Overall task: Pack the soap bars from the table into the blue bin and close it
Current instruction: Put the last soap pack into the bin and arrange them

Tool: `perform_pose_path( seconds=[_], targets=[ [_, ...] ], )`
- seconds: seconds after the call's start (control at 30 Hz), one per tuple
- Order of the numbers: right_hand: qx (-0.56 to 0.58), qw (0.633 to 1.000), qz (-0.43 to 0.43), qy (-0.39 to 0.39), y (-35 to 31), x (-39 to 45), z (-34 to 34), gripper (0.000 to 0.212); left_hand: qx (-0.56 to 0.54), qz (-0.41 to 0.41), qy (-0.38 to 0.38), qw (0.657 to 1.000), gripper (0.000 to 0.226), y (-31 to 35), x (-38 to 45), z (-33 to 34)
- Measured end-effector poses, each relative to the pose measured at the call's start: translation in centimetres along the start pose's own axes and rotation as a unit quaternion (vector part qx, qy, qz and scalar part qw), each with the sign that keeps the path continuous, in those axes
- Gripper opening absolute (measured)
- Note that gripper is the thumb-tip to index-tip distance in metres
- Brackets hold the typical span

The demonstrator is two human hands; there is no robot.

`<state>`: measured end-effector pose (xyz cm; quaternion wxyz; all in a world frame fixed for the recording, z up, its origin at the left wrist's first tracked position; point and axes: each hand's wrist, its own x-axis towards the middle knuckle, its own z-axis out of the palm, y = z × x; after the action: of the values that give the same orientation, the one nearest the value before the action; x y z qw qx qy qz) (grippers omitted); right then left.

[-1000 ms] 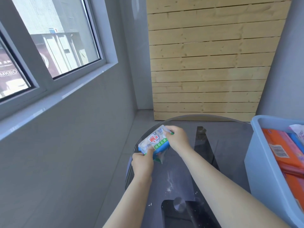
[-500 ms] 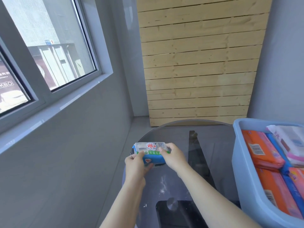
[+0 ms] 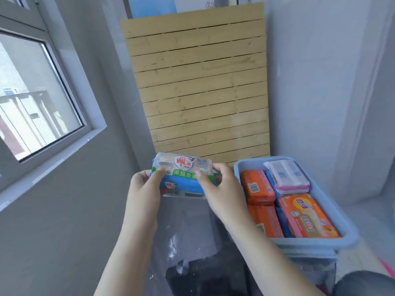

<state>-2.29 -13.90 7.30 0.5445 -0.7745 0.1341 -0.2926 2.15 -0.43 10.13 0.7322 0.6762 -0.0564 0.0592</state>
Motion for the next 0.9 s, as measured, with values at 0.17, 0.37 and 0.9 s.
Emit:
perform_pose_path(
  seconds=[0.17,0.37,0.9],
  targets=[
    [-0.078,0.996,-0.008,0.045,-0.4,-0.3,-7.8,0.033,-0.015,-0.016,-0.062,0.998,0.017,0.1,-1.7,5.8],
    [-0.102,0.99,0.084,0.045,2.0,-2.6,-13.3,0.031,0.029,-0.095,-0.148,0.984,0.016,-2.0,-2.2,11.7],
    [-0.144,0.966,0.181,-0.117,5.0,-2.0,-14.8,0.048,0.331,-0.011,-0.456,0.826,0.015,-3.9,0.6,16.0]
  ],
)
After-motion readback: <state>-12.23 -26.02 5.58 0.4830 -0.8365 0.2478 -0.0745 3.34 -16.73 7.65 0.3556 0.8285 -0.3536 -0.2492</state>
